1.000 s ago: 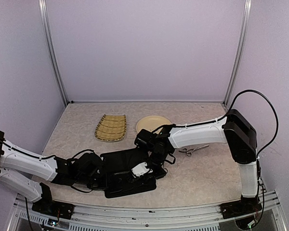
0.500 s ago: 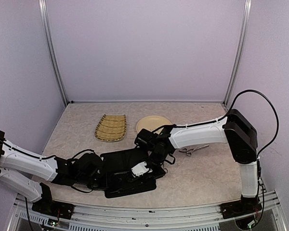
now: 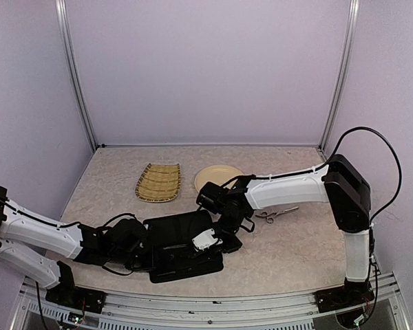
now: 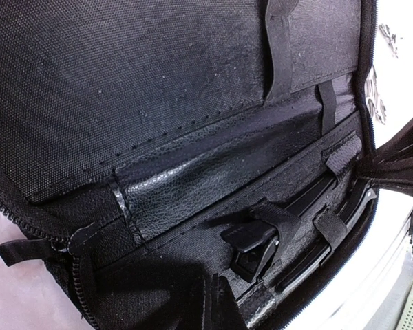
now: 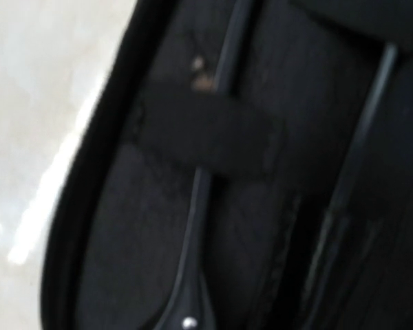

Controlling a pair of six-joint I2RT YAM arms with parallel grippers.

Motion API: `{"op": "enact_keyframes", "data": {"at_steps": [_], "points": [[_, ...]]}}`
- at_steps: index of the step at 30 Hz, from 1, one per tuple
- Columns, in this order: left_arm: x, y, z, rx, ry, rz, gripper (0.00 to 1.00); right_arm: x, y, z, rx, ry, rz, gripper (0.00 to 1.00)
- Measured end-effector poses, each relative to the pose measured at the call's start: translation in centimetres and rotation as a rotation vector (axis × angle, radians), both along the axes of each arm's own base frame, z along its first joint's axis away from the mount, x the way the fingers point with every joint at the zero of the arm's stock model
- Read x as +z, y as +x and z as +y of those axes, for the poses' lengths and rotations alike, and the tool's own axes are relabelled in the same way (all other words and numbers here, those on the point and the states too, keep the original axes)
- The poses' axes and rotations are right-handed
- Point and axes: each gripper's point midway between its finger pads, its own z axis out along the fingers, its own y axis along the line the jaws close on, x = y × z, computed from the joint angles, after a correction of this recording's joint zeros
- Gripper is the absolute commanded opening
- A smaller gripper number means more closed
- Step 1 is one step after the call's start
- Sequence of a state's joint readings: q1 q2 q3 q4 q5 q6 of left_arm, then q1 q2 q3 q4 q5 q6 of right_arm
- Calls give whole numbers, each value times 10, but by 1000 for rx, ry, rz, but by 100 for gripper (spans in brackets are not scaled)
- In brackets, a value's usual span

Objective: Sort the hair-cutting tools

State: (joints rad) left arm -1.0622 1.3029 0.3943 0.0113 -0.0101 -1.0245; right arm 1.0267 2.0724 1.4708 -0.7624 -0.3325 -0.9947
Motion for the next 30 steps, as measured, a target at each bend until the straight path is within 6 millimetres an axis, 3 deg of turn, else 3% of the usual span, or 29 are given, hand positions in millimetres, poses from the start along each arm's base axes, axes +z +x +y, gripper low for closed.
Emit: {"op": "enact_keyframes", "data": {"at_steps": [9,30], "points": [[0,0,0,0,1,-1,0,1,8,-10,4,-105,-59,0],[0,0,0,-5,7,-3,0,2,0,4,39,-127,-70,0]]}}
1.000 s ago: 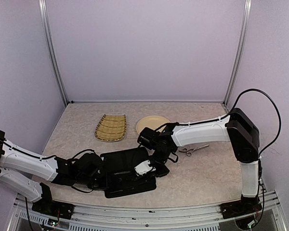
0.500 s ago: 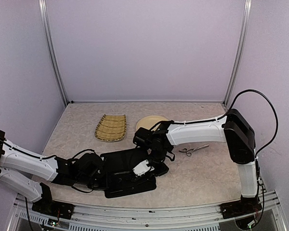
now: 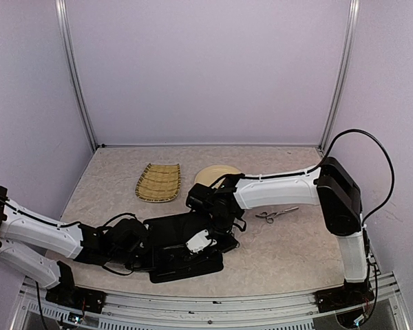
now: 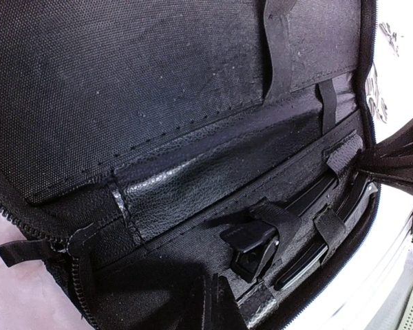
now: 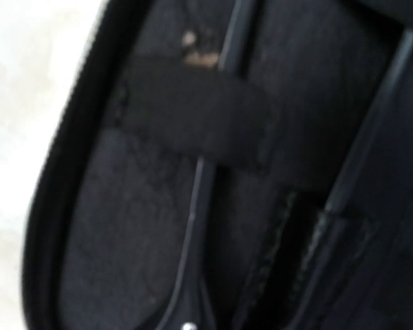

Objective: Sort the hair-cutting tools

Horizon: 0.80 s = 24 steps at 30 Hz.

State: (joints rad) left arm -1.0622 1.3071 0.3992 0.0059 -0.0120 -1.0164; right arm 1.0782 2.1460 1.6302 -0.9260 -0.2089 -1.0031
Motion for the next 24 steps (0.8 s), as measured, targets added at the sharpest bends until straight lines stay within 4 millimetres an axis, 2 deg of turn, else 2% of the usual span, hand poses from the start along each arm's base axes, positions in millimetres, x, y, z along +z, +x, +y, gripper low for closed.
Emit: {"op": "enact_keyframes", "data": {"at_steps": [15,24], "points": [[0,0,-1,-3,2,-1,0,0,-7,13,8,47,20,0],[0,1,-2,-8,4,-4,0,0,-8,14,7,46,19,0]]}}
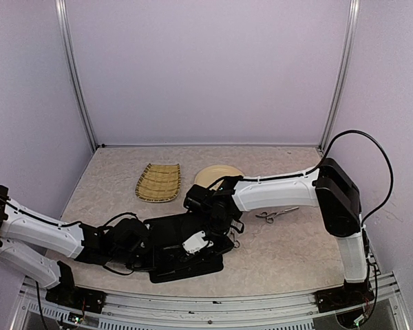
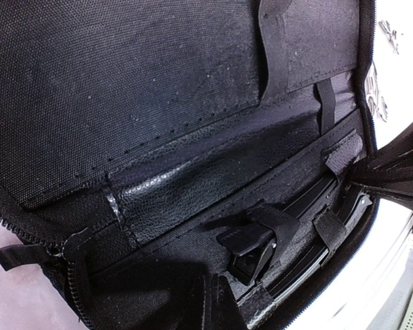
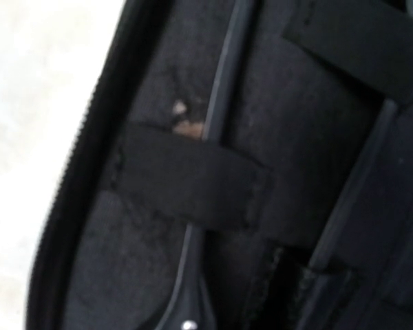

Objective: Sort the hair-cutting tools

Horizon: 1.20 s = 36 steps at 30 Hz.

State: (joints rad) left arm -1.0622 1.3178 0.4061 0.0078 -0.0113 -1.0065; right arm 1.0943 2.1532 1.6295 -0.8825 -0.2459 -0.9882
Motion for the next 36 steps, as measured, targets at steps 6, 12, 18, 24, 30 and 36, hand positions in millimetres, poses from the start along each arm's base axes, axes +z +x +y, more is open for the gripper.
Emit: {"op": "enact_keyframes", "data": {"at_steps": [6,12,18,24,30,36], "points": [[0,1,-3,-2,-3,-3,0,0,-7,10,-17,16,38,0],[1,1,-3,-3,-4,-5,0,-1,-11,15,-47,21,63,0],[0,1,-2,-3,-4,-5,0,-1,-18,24,-73,44,111,2],[0,1,-3,-3,-4,-6,0,-1,-21,30,-104,62,149,3],[0,1,-3,-3,-4,-6,0,-1,-22,32,-136,64,166,9],[1,2,-3,-6,2,-9,0,-1,-24,33,-159,66,186,19]]}}
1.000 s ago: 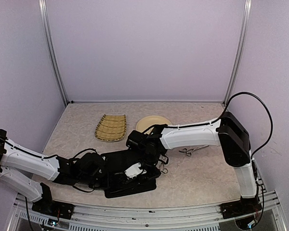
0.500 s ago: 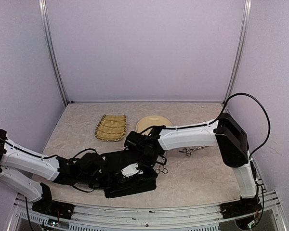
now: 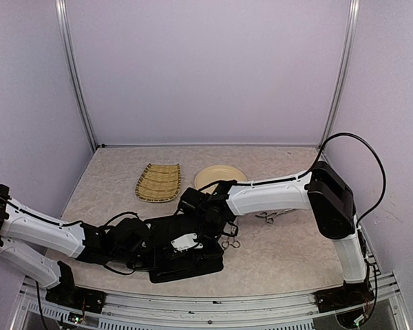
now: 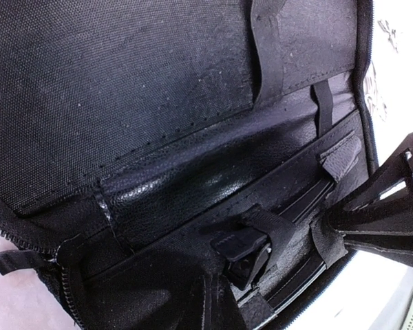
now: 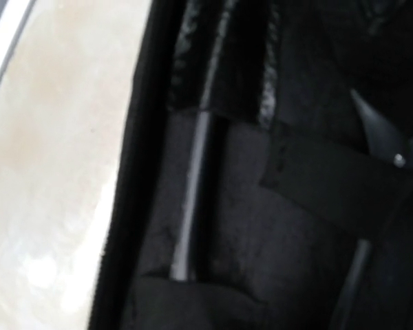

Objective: Sort the hair-cutting tools

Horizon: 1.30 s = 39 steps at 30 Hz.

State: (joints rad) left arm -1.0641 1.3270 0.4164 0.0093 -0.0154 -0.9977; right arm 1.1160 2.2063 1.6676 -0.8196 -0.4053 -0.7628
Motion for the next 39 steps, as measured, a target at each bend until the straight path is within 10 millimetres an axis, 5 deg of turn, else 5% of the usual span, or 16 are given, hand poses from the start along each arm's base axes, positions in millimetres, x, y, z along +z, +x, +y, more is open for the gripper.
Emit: {"op": "enact_keyframes", "data": {"at_steps": [5,9,19,23,26,27,28,29,31,32,36,39], "points": [[3,-3,10,-11,58,-7,0,2,-1,-4,-3,28,-6,26],[24,3,13,-19,80,-57,0,6,0,-13,-10,35,-14,28],[93,32,9,18,76,-244,31,71,29,-38,-92,144,-104,29],[136,51,6,40,96,-358,35,115,59,-53,-170,232,-173,29],[187,68,-1,53,72,-485,43,151,85,-71,-253,311,-234,31],[205,73,-4,57,59,-531,53,163,95,-78,-289,340,-260,34],[223,77,-6,62,45,-577,74,176,103,-86,-321,369,-288,39],[241,81,-7,63,34,-625,96,188,110,-94,-352,400,-319,51],[272,88,-10,77,6,-711,99,209,125,-113,-429,457,-386,97],[283,91,-11,80,-3,-743,99,218,131,-123,-469,481,-422,100],[321,106,-21,85,17,-883,99,237,153,-155,-623,553,-527,99],[323,125,-36,97,86,-932,99,228,172,-169,-699,561,-538,84]]}}
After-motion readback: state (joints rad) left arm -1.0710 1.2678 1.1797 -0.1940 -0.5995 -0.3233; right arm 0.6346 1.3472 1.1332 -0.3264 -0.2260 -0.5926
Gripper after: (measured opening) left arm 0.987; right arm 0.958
